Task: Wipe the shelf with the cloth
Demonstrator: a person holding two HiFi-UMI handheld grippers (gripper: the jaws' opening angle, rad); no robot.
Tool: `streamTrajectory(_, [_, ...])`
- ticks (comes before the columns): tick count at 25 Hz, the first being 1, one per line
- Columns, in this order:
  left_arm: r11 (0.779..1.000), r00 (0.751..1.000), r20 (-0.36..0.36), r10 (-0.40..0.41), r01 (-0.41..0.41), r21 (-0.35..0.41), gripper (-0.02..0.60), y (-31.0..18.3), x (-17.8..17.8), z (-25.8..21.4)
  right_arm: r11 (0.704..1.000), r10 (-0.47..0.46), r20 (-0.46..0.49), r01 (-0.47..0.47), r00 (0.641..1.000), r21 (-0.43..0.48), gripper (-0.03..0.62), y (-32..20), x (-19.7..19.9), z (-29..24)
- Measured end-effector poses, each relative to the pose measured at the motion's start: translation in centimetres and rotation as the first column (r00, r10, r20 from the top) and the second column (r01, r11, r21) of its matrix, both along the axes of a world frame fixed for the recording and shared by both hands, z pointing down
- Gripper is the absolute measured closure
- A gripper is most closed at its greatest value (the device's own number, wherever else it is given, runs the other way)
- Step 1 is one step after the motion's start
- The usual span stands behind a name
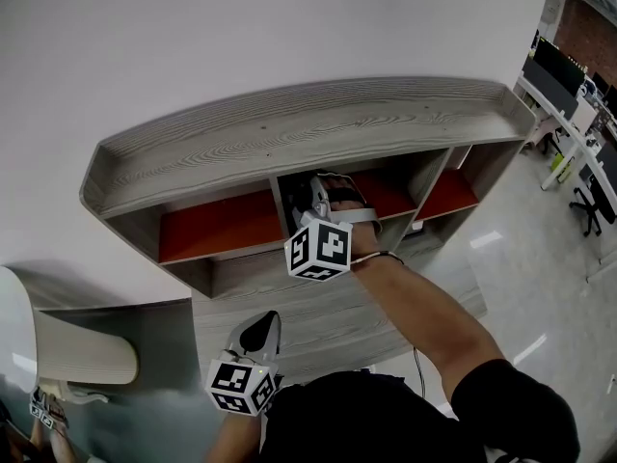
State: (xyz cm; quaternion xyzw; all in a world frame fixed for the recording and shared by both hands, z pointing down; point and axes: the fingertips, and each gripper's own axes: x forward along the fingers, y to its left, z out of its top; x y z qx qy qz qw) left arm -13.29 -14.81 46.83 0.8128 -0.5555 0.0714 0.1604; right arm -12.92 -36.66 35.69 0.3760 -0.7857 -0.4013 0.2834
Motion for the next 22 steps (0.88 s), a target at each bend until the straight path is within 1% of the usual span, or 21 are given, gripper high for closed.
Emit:
streamTrajectory(8, [1.0, 1.0, 0.0, 0.006, -0.006, -0.002, 0.572, -0.3, 0.0, 0.1, 0.999, -0.016, -0.075, 0.014, 0.997, -0.029, 0.516, 0.8, 0.1, 3.5])
streamTrajectory(18, [1.0, 1.0, -0.003, 0.008, -0.008, -0.007, 0.572, -0.4, 0.1, 0.2, 0.999, -0.028, -0.179, 0.024, 0.984, -0.026, 0.516, 1.3, 0.3, 6.3])
streamTrajectory(22, [1.0, 1.0, -0.004, 0.01, -0.01, -0.01, 0.572, -0.4, 0.2, 0.3, 0.999, -0.034, -0.174, 0.027, 0.984, -0.044, 0.516, 1.5, 0.3, 6.8])
